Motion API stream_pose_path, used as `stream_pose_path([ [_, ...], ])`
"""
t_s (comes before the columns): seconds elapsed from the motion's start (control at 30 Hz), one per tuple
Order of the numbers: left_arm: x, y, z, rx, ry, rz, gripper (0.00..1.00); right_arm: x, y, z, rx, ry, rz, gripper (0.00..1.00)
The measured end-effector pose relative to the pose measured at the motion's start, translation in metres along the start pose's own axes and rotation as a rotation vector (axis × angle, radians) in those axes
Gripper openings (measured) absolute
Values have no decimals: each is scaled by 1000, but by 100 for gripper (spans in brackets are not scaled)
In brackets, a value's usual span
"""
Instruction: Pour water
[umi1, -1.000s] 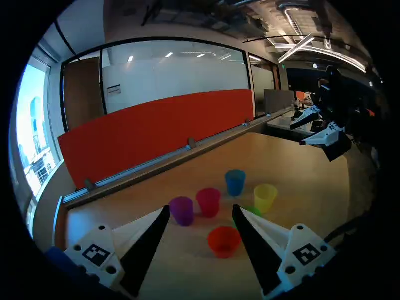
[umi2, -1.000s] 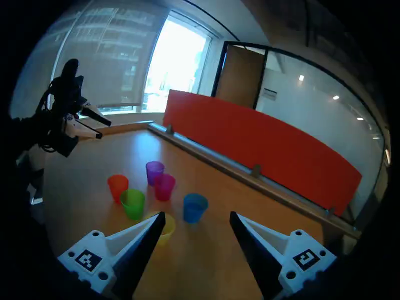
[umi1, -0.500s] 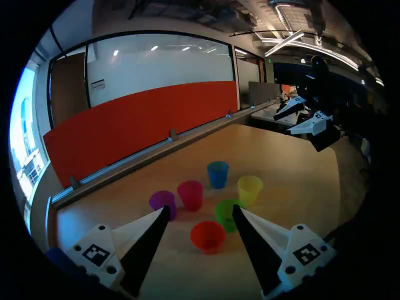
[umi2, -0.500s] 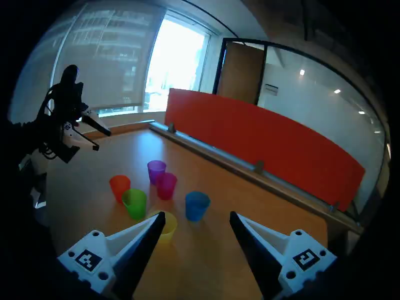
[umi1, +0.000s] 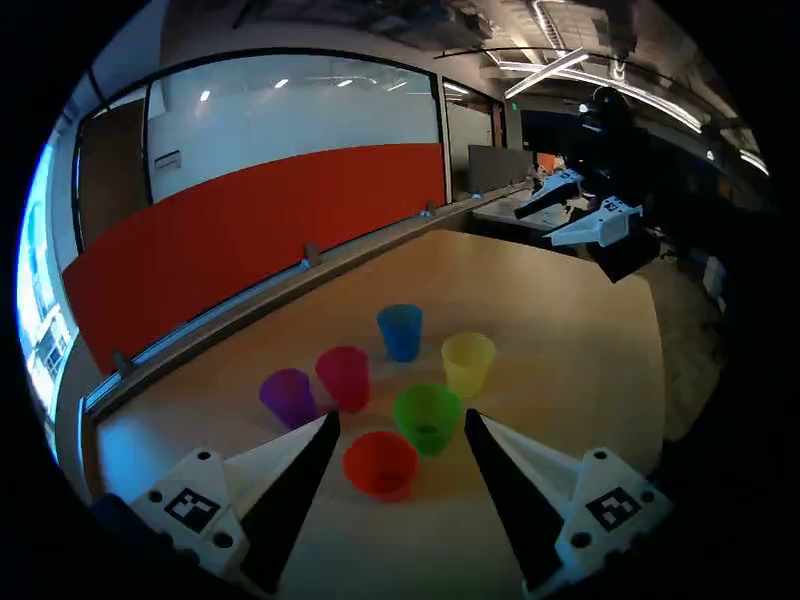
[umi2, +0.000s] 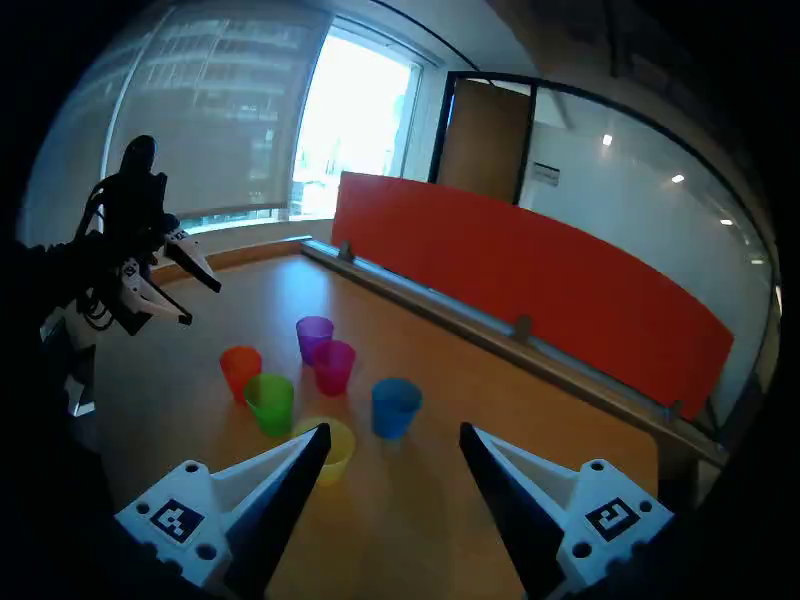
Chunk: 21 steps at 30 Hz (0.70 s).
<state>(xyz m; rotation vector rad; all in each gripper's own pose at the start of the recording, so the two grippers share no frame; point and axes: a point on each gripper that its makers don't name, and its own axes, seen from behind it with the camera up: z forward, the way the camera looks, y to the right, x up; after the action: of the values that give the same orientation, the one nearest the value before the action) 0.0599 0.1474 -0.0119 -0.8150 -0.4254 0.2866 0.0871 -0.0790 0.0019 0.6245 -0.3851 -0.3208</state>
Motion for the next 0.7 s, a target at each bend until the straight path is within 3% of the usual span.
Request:
stream_pose_path([
  [0.43, -17, 31, 7, -114, -54, 42, 93, 1, -2, 2, 11, -1, -5, 100],
  [0.7, -27, 44, 10, -162, -83, 61, 93, 1, -1, 2, 11, -4, -10, 100],
])
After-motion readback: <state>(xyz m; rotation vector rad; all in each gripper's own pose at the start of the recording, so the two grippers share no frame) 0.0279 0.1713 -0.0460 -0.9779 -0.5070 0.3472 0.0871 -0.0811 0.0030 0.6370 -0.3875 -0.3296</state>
